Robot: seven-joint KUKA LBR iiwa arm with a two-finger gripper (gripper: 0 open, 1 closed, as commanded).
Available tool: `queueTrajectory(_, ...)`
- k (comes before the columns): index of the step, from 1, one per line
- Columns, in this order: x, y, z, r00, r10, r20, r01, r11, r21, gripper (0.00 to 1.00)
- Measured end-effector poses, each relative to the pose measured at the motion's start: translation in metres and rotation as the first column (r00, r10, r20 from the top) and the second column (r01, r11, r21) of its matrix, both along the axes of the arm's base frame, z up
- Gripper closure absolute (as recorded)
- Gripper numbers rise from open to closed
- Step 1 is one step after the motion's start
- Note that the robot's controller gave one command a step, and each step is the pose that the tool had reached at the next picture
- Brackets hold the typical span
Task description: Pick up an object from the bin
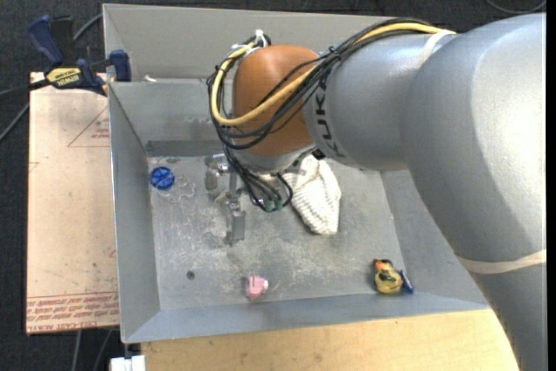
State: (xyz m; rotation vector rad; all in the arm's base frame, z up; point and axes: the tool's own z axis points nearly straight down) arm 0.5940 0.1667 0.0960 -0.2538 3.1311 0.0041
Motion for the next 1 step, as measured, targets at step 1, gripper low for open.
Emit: queueTrajectory(1, 0.0446, 0.0359, 0.0601, 0.987, 0.16, 0.022, -0.161, 0.987, 0.007, 0.0)
